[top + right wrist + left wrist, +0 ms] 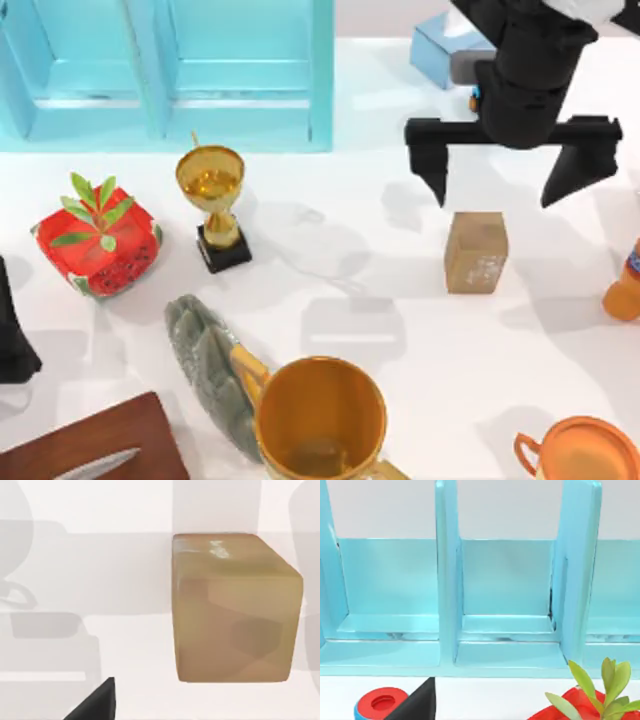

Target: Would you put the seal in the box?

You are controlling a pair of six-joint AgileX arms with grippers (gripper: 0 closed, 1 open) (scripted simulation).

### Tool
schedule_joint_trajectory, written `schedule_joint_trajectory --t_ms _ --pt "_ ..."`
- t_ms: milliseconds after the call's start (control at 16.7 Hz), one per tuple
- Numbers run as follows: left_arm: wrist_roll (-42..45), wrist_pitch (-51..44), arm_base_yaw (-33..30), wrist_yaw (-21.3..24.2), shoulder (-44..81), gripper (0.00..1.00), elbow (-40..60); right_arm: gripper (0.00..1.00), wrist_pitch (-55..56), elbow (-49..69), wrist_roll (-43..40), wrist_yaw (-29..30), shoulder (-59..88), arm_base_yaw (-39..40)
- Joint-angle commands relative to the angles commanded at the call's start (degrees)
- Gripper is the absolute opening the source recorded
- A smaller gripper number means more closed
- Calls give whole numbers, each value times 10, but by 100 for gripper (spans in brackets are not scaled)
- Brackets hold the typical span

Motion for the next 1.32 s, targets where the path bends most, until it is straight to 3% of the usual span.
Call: schedule_joint_trajectory --t_ms 480,780,1320 --pt "0 0 0 0 0 100 0 100 184 -150 3 0 30 4" --pt "0 0 0 0 0 100 0 100 198 -163 3 0 34 4" --pt "0 0 0 0 0 100 0 32 198 -163 3 0 34 4"
